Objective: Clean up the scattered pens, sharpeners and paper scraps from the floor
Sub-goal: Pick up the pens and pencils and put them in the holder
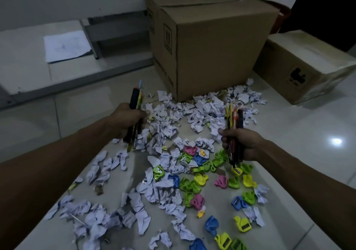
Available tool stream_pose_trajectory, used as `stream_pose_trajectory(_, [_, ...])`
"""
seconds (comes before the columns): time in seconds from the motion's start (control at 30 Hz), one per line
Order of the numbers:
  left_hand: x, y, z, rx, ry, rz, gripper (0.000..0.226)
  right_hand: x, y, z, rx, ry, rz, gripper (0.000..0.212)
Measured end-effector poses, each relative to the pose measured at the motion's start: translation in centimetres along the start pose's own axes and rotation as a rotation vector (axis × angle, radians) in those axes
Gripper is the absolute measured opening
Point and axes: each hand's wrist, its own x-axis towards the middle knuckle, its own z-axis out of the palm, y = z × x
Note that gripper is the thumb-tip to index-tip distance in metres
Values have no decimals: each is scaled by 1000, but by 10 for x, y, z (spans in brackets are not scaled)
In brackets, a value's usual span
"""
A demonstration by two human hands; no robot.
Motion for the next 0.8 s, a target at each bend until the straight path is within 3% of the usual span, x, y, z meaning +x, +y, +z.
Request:
stream_pose_trajectory(0.17, [-8, -2, -7, -108, 12, -48, 25, -19, 4, 22, -133, -26, -17, 10])
stream_pose_trajectory(0.33, [-11, -12, -10, -171, 19, -86, 34, -18, -2, 49, -248, -18, -15, 23])
stream_pose_trajectory(0.63, [-6, -1, -15, -222, 11, -126, 36, 1, -30, 112, -289, -55, 11, 20])
stream_pose_trajectory(0.8, [-41, 19, -19, -240, -50, -192, 30, -32, -51, 143, -253, -40, 76, 20])
